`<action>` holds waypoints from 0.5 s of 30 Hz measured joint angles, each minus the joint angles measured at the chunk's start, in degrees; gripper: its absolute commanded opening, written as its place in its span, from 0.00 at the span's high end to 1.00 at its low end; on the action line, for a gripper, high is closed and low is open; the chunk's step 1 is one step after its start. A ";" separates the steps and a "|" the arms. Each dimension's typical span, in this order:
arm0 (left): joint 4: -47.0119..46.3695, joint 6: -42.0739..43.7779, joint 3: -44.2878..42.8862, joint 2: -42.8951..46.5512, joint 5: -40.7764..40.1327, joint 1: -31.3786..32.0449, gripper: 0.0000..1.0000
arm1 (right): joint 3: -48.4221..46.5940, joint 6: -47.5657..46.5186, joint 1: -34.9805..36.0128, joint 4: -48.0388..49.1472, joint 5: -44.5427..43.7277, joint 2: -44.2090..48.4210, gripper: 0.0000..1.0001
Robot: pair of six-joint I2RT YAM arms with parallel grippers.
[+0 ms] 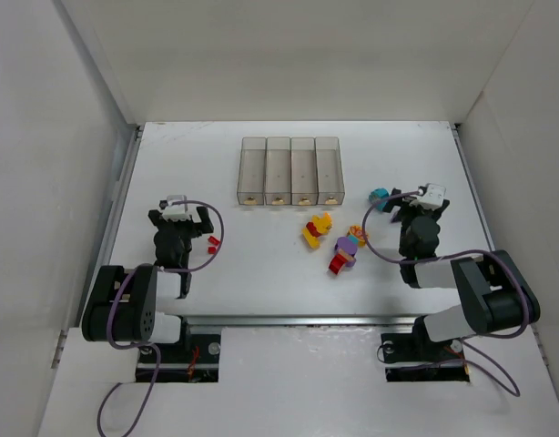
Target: Sort the legos into containers by color
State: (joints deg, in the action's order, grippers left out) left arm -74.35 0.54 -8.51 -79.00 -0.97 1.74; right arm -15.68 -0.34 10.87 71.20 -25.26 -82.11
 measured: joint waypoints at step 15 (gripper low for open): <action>29.33 6.73 -25.94 3.67 5.09 0.33 0.00 | -45.46 1.77 -0.11 -53.55 -2.80 3.74 0.00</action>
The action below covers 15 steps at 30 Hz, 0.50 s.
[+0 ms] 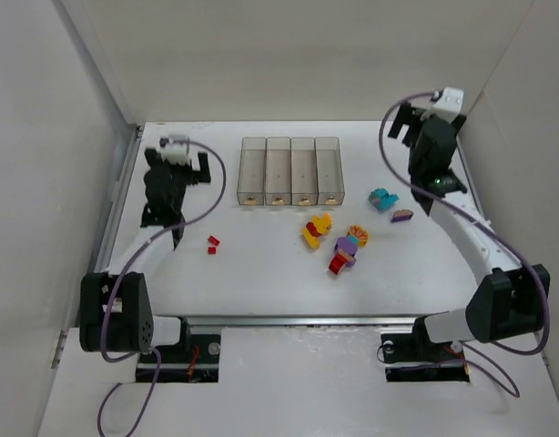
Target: Sort the legos into containers by color
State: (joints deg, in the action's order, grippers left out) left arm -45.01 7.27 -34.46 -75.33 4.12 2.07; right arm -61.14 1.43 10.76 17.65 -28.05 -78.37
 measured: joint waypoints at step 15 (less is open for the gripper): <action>16.28 30.23 -28.20 -9.66 -31.08 11.76 0.00 | -9.57 36.50 -14.67 -48.26 13.97 -12.07 0.03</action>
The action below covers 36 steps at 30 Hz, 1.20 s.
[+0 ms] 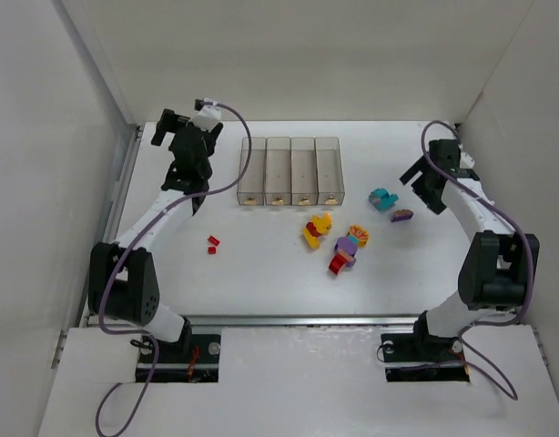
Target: Sort the legos into containers by color
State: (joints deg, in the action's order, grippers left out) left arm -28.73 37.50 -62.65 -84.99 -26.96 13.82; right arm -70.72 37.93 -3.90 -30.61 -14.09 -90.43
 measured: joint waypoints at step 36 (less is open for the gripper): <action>32.46 -20.76 -2.93 0.33 8.81 6.67 0.00 | 6.97 37.03 0.20 0.15 0.55 -11.13 1.00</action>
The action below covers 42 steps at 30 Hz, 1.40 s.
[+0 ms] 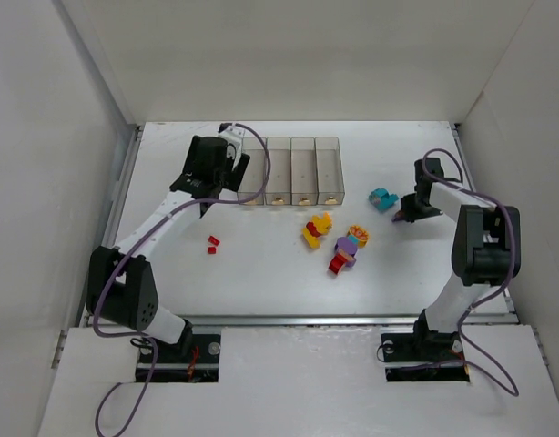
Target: Sort the legos into containers by color
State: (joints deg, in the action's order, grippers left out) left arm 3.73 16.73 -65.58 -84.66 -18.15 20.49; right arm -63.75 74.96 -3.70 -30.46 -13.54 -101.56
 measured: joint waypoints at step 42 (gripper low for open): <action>9.81 -5.27 -5.40 -1.11 15.26 0.02 0.00 | -33.22 -81.29 23.23 16.52 23.58 -17.42 0.41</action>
State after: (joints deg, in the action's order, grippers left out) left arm 13.54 11.46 -70.98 -85.78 -2.90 20.51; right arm -96.97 -6.33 19.53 -13.93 10.04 -118.98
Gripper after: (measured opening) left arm 0.997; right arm 0.572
